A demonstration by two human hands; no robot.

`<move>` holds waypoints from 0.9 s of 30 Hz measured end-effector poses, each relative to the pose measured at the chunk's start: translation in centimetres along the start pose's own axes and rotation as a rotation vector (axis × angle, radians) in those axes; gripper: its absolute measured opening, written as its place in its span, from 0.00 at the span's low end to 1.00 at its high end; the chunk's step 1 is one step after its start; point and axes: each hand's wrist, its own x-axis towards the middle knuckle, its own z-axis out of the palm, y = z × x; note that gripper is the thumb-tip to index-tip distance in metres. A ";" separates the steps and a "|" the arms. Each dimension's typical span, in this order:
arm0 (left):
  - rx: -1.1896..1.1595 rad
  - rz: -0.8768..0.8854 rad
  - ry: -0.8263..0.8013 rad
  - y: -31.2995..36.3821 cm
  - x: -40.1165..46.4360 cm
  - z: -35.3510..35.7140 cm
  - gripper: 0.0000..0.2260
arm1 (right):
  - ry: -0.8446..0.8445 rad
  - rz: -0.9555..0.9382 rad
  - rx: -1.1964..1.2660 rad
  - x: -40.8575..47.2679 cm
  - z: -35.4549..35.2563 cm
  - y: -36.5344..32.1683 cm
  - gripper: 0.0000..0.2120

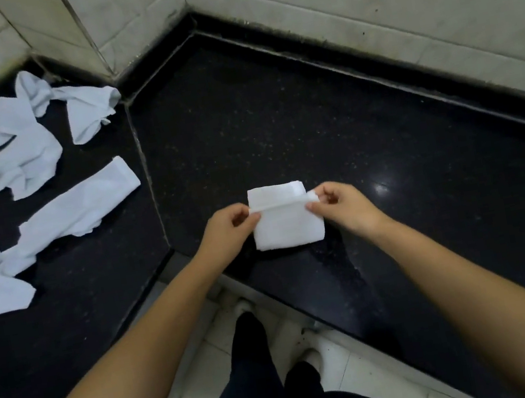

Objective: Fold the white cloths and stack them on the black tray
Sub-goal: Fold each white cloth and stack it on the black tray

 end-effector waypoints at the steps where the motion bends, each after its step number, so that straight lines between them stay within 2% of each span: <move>1: 0.051 -0.013 0.034 0.2 1.3 0.0 0.08 | 0.040 0.020 -0.022 1.3 0.2 -0.2 0.03; 5: 0.328 -0.119 0.088 0.2 5.6 0.5 0.09 | 0.136 0.121 -0.207 5.7 1.4 0.1 0.05; 8: 0.525 -0.113 0.107 -0.6 6.8 1.3 0.09 | 0.184 0.159 -0.395 6.6 2.3 0.7 0.05; 13: 0.565 -0.029 0.169 -1.7 6.6 1.8 0.10 | 0.243 0.146 -0.593 6.4 2.9 0.8 0.12; 16: 0.526 -0.088 0.224 -2.1 5.2 1.8 0.14 | 0.222 0.197 -0.695 6.0 2.7 0.7 0.18; 18: 0.582 -0.143 0.222 -2.2 4.1 2.2 0.17 | 0.198 0.251 -0.765 5.5 2.9 0.6 0.20; 22: 0.706 -0.269 0.172 -0.9 4.1 3.5 0.18 | 0.168 0.319 -0.857 5.5 4.2 -0.3 0.15; 25: 0.735 -0.335 0.107 0.7 4.8 4.0 0.13 | 0.119 0.397 -0.745 5.7 4.3 -1.1 0.08; 27: 0.658 -0.354 0.087 1.3 4.7 3.9 0.12 | 0.092 0.406 -0.597 5.2 3.6 -1.2 0.03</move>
